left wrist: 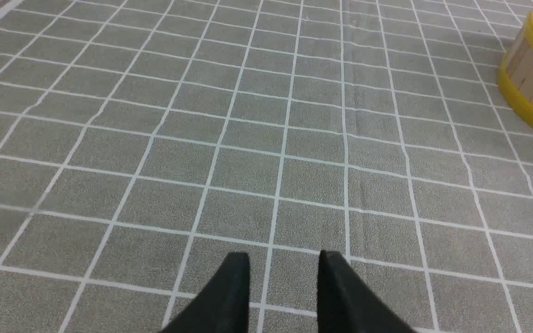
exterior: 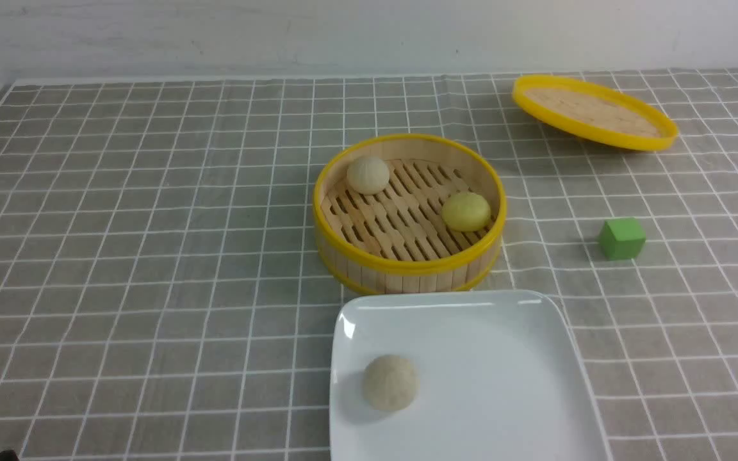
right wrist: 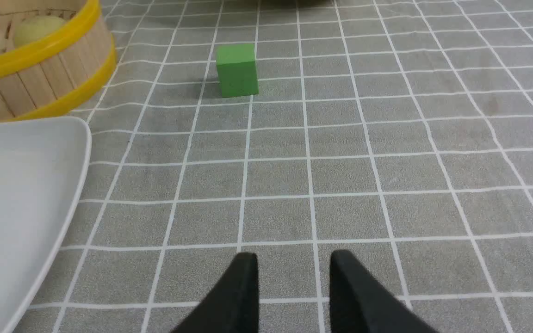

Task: Put the steamed buns into the plate on the grey tablecloth.
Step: 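Reach toward a bun in the bamboo steamer with the right gripper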

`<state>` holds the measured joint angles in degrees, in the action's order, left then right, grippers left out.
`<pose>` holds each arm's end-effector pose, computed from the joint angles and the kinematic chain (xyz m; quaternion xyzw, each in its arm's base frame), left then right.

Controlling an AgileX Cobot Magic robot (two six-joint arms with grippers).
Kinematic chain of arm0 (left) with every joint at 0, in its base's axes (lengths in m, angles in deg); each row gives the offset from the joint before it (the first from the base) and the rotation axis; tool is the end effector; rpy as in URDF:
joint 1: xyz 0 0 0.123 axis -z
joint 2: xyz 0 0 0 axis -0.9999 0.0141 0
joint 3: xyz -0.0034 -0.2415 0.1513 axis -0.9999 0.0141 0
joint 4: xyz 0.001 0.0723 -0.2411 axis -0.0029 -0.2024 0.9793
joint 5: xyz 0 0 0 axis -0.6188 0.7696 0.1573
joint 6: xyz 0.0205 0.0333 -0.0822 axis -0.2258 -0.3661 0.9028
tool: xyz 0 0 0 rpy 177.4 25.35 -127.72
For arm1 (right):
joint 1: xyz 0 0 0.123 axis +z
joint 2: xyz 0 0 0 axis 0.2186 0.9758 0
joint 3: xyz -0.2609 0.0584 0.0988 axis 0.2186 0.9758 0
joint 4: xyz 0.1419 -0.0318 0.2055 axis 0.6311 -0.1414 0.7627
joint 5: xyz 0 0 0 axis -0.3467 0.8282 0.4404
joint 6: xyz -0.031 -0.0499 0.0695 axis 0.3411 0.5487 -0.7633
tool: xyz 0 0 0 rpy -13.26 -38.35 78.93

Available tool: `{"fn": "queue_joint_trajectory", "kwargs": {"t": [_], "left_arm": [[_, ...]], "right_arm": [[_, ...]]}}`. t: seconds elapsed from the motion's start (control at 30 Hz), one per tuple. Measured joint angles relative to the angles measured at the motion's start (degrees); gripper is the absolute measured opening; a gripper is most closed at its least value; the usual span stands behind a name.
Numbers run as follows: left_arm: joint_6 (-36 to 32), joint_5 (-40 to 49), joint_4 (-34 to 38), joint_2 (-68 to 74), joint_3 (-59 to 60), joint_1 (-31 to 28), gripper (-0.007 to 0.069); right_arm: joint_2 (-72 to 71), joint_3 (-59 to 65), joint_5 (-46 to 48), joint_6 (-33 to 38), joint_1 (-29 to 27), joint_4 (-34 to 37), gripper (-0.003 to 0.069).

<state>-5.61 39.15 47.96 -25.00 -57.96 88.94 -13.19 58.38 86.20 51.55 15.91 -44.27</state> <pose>0.0518 0.0021 0.1721 -0.0613 0.8066 -0.0294 0.5872 0.0519 0.0021 0.1716 0.0243 0.8090 0.0456 0.5855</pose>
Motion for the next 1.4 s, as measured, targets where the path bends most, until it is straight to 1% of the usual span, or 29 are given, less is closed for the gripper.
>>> {"fn": "queue_joint_trajectory", "kwargs": {"t": [0.67,1.27,1.37,1.4], "left_arm": [[0.0,0.0,-0.1,0.0,0.0,0.0,0.0241],[0.0,-0.1,-5.3,0.0,0.0,0.0,0.0241],[1.3,-0.1,-4.0,0.0,0.0,0.0,0.0241],[3.9,-0.1,-1.6,0.0,0.0,0.0,0.0241]], "right_arm": [[0.0,0.0,0.0,0.0,0.0,0.0,0.0240],[0.0,0.0,0.0,0.0,0.0,0.0,0.0240],[0.0,0.0,0.0,0.0,0.0,0.0,0.0240],[0.0,0.0,0.0,0.0,0.0,0.2,0.0240]]}}
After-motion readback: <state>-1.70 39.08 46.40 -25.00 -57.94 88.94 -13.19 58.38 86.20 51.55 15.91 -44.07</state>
